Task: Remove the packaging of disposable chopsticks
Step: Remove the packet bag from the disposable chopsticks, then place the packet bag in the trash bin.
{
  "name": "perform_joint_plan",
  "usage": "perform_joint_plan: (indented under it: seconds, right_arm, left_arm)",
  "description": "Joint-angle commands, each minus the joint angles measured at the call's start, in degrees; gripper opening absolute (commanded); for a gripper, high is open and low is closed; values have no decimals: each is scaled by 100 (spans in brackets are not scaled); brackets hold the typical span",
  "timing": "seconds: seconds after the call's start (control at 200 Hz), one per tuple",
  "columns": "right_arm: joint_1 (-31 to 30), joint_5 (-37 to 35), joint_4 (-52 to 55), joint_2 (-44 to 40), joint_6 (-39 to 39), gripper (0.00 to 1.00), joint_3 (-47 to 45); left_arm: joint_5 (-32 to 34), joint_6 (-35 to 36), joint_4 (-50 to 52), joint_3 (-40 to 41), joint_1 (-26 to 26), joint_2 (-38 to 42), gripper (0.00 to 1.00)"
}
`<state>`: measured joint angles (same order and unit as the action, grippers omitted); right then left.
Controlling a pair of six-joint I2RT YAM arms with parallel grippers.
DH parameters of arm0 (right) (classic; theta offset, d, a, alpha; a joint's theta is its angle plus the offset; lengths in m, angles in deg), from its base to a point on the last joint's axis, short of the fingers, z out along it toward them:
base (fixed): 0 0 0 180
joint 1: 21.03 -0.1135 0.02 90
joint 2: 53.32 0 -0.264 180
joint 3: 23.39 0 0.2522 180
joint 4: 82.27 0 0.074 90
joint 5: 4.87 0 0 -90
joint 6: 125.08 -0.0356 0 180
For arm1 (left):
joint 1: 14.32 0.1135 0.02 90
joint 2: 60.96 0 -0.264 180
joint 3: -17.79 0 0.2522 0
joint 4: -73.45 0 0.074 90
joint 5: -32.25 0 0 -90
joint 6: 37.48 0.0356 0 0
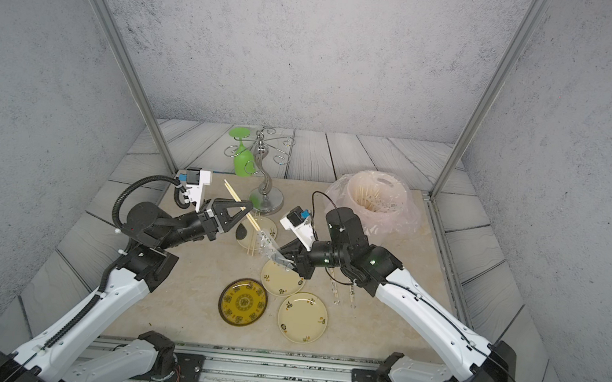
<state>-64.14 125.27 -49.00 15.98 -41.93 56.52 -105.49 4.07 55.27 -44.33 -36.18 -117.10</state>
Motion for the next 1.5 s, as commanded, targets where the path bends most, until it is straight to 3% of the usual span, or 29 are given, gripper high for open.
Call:
perform_joint_plan:
  seconds: [0.0, 0.09, 0.265, 0.415, 0.535, 0.641, 0.931, 1.046, 1.196, 1.496]
  right_arm:
    - [-6, -159, 185, -298, 87, 18, -117]
    - [-4, -95, 127, -355, -8, 0, -196]
    - [-6, -332, 66, -409, -187, 0, -175]
    - [214, -1987, 891, -614, -506, 0, 20]
    - [897, -3480, 1848, -905, -774, 0, 350]
    - [1527, -4444, 2603, -913, -651, 0, 900]
    - [2475, -6536, 4247, 651, 23, 0, 3088]
    - [2954, -6700, 4150, 1198, 272, 0, 3652]
    - [3155, -7558, 3755, 1867, 889, 0, 4312]
    - [3269, -7934, 2042, 2093, 1758, 0, 4227]
  left_arm:
    - [11, 120, -62, -5, 33, 156, 0]
    - [11, 115, -57, -4, 33, 141, 0]
    - [38, 105, -56, 0, 42, 142, 0]
    - [669, 637, 450, 78, 137, 577, 0]
    - [1360, 1630, 1780, -205, 196, 989, 0]
    - [1716, 1930, 2165, -271, 236, 1230, 0]
    - [1935, 2205, 2431, -314, 203, 1629, 0]
    - [2047, 2362, 2553, -332, 102, 1739, 0]
    - [2090, 2427, 2588, -332, -14, 1790, 0]
    - [2094, 2417, 2579, -310, -102, 1799, 0]
